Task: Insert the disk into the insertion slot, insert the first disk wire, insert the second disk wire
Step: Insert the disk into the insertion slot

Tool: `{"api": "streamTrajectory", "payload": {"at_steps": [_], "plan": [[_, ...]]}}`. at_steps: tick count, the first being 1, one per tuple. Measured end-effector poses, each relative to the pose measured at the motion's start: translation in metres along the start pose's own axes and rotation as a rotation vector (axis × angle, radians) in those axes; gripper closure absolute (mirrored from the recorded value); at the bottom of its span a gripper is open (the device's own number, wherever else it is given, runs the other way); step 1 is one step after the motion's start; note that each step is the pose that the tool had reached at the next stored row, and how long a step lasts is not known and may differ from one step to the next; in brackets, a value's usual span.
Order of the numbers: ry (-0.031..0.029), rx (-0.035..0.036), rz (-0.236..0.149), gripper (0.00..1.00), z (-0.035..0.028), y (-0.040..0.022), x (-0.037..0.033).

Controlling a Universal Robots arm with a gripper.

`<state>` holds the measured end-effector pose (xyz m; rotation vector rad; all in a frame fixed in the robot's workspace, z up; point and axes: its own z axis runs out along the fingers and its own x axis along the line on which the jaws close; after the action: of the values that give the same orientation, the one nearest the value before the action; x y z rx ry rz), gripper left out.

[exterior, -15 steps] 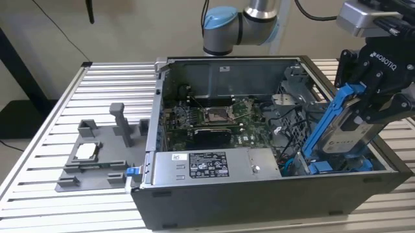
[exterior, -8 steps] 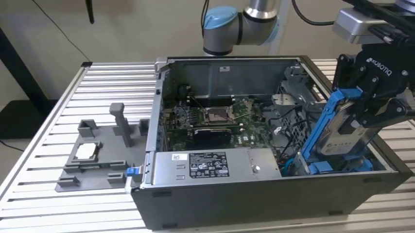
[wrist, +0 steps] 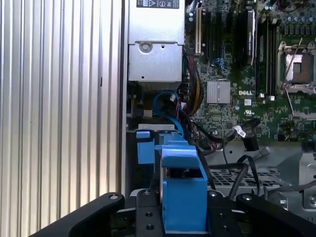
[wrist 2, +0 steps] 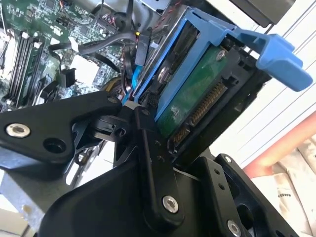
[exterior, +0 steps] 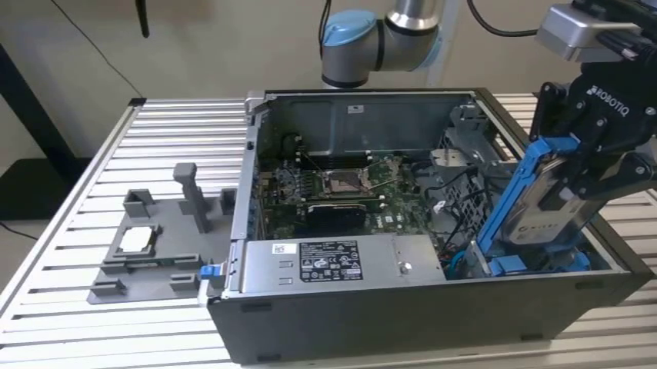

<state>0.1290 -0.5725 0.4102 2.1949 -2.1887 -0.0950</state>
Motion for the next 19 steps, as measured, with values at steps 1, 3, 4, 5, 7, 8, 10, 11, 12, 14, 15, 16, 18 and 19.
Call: {"api": "streamTrajectory", "payload": {"at_steps": [1,3,4,5,7,8,10,11,12,14,15,16,18,19], "plan": [[0.0002,-0.0028,0.000,0.67,-0.0016,-0.0002,0.0000],[0.0020,-0.0086,0.000,0.67,-0.0034,-0.0002,0.0000],[0.0041,-0.0130,-0.002,0.67,-0.0032,-0.0002,0.0000],[0.0052,-0.0164,-0.004,0.67,-0.0034,-0.0003,-0.0001],[0.0054,-0.0168,-0.006,0.67,-0.0033,-0.0007,-0.0001],[0.0045,-0.0169,-0.006,0.67,-0.0031,-0.0014,-0.0001],[0.0030,-0.0170,-0.007,0.67,-0.0009,-0.0022,-0.0001],[0.0033,-0.0176,-0.007,0.67,0.0006,-0.0026,0.0000],[0.0030,-0.0184,-0.007,0.67,0.0023,-0.0029,0.0000],[0.0029,-0.0193,-0.007,0.67,0.0054,-0.0039,0.0000],[0.0028,-0.0195,-0.007,0.67,0.0069,-0.0044,0.0001],[0.0027,-0.0196,-0.006,0.67,0.0083,-0.0050,0.0001],[0.0024,-0.0198,-0.006,0.67,0.0120,-0.0057,0.0002],[0.0024,-0.0197,-0.006,0.67,0.0138,-0.0059,0.0002]]}}
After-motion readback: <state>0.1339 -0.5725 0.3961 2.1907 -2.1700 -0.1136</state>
